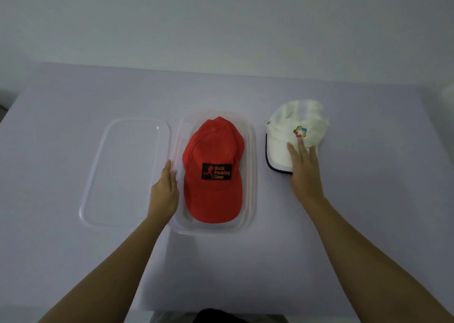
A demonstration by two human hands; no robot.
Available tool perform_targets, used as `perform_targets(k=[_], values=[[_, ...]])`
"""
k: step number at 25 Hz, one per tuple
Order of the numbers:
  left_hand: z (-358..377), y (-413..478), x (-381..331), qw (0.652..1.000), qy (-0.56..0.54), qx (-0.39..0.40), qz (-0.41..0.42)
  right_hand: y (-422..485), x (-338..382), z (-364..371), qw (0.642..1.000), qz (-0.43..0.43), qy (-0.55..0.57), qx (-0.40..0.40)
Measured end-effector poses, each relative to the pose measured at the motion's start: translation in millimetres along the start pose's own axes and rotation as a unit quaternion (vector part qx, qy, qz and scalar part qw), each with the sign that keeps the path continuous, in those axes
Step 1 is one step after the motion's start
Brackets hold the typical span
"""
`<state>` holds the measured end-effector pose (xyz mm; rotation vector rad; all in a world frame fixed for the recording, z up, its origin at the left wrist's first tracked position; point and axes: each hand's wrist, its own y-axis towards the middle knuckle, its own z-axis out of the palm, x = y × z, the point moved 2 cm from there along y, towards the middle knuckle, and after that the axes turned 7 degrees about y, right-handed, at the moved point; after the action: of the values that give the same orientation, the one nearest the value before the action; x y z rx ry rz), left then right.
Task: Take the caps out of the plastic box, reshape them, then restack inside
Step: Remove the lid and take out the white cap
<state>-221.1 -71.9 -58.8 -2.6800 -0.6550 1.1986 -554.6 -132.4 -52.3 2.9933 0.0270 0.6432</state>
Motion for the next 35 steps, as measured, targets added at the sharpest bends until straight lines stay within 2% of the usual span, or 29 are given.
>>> perform_targets(k=[5, 8, 10, 12, 14, 15, 17, 18, 19, 21, 23, 28, 31, 33, 35], values=[[1.4, 0.8, -1.1, 1.000, 0.002, 0.002, -0.009, 33.8, -12.6, 17.7, 0.980, 0.006, -0.045, 0.196], [1.4, 1.3, 0.2, 1.000, 0.005, -0.005, -0.005, 55.5, -0.9, 7.1, 0.943, 0.024, -0.118, 0.310], [2.5, 1.7, 1.2, 1.000, 0.005, -0.006, -0.007, 51.8, 30.0, -0.2, 0.953, -0.007, -0.095, 0.286], [3.1, 1.8, 1.1, 1.000, 0.004, -0.007, -0.006, 27.6, 79.0, -2.6, 0.975, -0.110, 0.066, 0.181], [2.9, 1.7, 2.3, 1.000, 0.002, -0.007, -0.003, -13.7, 120.9, 3.3, 0.957, -0.205, 0.141, 0.152], [2.8, 1.4, 2.9, 1.000, 0.001, -0.006, 0.000, -32.3, 134.6, 9.9, 0.946, -0.242, 0.114, 0.183], [2.1, 1.5, 3.6, 1.000, -0.002, -0.007, 0.004, -55.3, 144.2, 29.6, 0.923, -0.235, -0.003, 0.305], [1.7, 1.8, 3.7, 1.000, -0.002, -0.008, 0.005, -58.3, 141.2, 38.8, 0.912, -0.218, -0.056, 0.342], [1.6, 2.3, 3.6, 1.000, -0.003, -0.008, 0.004, -57.9, 139.7, 43.9, 0.909, -0.212, -0.086, 0.348], [1.8, 1.6, 2.6, 1.000, -0.001, -0.006, 0.005, -55.6, 143.4, 48.8, 0.912, -0.244, -0.119, 0.306], [0.7, 0.7, 1.6, 1.000, 0.004, -0.003, 0.009, -53.5, 148.8, 48.1, 0.922, -0.240, -0.119, 0.278], [0.3, -0.2, -1.1, 1.000, 0.016, 0.000, 0.008, -41.1, 156.1, 28.7, 0.902, -0.241, -0.086, 0.348], [-8.1, -5.0, -10.9, 0.999, 0.026, 0.027, -0.005, -34.4, 174.5, 11.1, 0.925, -0.215, -0.038, 0.311], [-21.4, -8.8, -26.4, 0.999, 0.029, 0.043, -0.001, -34.8, 182.2, -0.1, 0.948, -0.207, 0.019, 0.242], [-37.5, -13.4, -49.6, 1.000, 0.004, 0.021, 0.015, -37.1, 182.3, -12.2, 0.960, -0.216, 0.069, 0.166]])
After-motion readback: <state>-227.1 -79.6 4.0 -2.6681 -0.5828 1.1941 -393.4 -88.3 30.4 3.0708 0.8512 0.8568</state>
